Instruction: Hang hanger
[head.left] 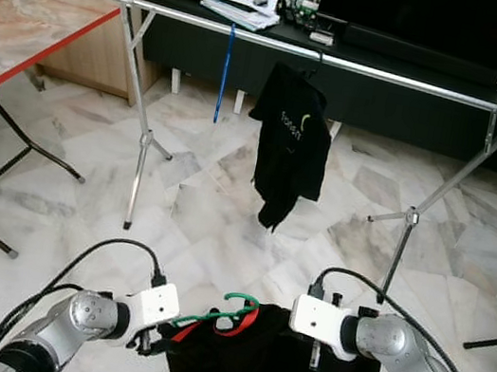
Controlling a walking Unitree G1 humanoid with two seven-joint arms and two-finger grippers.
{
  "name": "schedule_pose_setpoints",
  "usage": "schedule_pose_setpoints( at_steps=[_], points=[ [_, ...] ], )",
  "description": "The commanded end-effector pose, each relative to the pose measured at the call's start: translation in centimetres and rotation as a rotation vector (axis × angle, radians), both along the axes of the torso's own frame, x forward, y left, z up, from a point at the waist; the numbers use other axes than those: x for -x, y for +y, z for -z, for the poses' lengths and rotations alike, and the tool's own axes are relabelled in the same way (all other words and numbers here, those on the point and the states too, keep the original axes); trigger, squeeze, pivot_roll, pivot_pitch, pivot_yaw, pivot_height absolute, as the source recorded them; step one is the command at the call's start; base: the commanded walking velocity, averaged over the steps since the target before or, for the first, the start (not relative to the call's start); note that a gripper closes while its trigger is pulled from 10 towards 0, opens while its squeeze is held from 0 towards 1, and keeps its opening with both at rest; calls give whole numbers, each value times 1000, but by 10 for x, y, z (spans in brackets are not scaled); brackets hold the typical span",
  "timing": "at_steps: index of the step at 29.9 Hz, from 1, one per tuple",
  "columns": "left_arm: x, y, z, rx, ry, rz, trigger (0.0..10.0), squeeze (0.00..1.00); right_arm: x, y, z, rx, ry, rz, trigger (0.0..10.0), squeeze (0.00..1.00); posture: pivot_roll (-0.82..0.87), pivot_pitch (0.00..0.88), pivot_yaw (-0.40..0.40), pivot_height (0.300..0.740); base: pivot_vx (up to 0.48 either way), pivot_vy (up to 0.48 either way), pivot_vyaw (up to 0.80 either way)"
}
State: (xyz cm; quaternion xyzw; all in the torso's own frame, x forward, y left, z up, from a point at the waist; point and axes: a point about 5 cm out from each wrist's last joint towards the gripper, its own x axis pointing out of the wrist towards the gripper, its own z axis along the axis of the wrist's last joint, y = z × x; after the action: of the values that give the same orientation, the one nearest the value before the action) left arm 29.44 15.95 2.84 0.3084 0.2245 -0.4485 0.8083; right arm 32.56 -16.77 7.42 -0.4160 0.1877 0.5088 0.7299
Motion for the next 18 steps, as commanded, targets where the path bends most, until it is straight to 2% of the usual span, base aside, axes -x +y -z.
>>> schedule_pose_setpoints(
  at_steps=[1,8,12,17,18],
  points=[
    [4,-1,3,-14,18,17,10000,0,-3,3,-5,-5,-29,-14,10000,0,-23,81,-78,740,0,0,0],
    [6,0,6,-30,48,40,10000,0,-2,6,-3,-12,-27,-10,10000,0,-22,60,-68,740,0,0,0],
    [5,-1,5,-38,35,39,10000,0,-2,7,-4,-20,-31,-6,10000,0,-21,63,-69,740,0,0,0],
    [-6,-2,1,-69,-90,-41,10000,0,-3,7,-5,-26,-38,-6,10000,0,-24,75,-70,740,0,0,0],
    [-7,-1,0,-60,-91,-50,9569,0,-3,7,-6,-29,-40,-7,10000,0,-26,80,-71,740,0,0,0]
  ],
)
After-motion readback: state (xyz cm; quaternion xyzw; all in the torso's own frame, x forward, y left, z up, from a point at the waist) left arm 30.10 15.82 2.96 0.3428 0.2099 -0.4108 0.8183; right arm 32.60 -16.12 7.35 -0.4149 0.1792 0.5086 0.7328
